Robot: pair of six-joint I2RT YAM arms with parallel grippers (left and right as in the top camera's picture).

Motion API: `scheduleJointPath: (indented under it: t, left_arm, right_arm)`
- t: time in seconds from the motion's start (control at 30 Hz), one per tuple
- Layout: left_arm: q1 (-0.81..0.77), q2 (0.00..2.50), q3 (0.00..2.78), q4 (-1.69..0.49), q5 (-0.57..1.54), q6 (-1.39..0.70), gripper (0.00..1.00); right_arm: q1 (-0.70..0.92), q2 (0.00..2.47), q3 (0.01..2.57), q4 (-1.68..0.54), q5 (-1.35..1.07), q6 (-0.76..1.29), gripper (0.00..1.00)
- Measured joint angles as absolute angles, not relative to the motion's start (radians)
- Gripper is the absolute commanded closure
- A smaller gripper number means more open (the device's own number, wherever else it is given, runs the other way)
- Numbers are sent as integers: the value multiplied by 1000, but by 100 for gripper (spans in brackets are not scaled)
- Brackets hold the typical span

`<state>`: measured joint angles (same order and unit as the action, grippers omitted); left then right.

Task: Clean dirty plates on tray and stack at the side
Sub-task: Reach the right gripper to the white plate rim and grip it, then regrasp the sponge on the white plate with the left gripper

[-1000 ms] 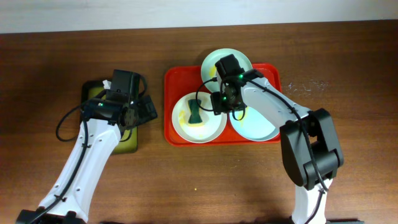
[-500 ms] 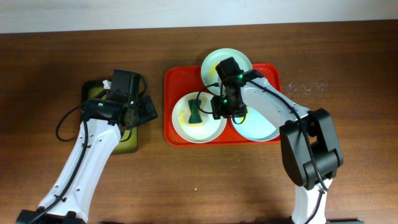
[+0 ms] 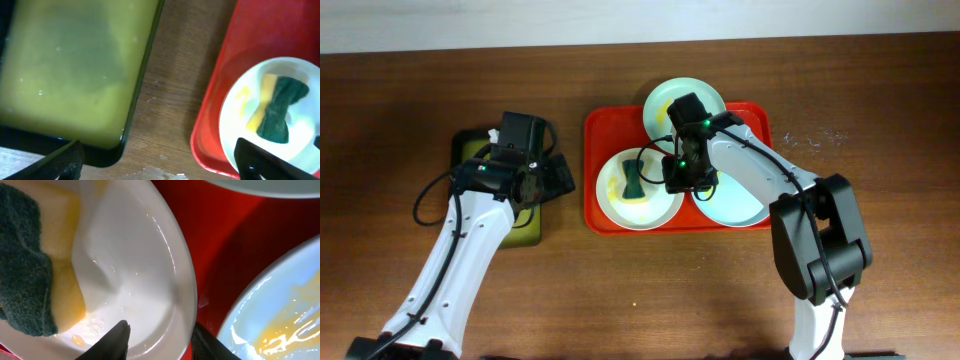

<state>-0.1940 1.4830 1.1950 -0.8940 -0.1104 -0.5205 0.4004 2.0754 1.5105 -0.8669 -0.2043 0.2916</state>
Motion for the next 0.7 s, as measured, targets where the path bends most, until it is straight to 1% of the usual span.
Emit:
scheduleJointPath:
  t: [0.07,0.17,0.27,0.3,0.37,0.43,0.5,0.63,0.67,0.7]
  left_arm:
    - [-194,1483,1195,-894,-93,-509,14]
    - [-194,1483,1195,-894,-76,-492,24]
    - [-194,1486,1195,-894,-62,-487,35]
    - [-194,1491,1195,-894,-51,-483,40]
    - [-194,1509,1195,-892,-22,-484,44]
    - [-194,1541,1195,-878,32,-474,42]
    - [-200,1565,1195,-860,72,-440,40]
    - [-243,1622,1195,-801,155,-402,34]
    - [-262,1633,1195,-780,169,-395,34]
    - [-276,1641,1195,-761,177,-390,34]
  right_arm:
    - [400,2075,1501,-855,-204,292,59]
    - [400,2077,1487,-848,-205,292,59]
    - [400,2081,1485,-839,-205,292,67]
    - [400,2081,1485,-835,-204,290,75]
    - [400,2081,1485,-832,-203,294,77]
    - [400,2081,1485,-826,-204,292,77]
    - [400,2081,1485,-822,-204,292,80]
    - [400,2081,1485,-818,-204,292,81]
    - [400,2081,1485,-817,-204,292,86]
    - [400,2081,1485,-816,-204,292,88]
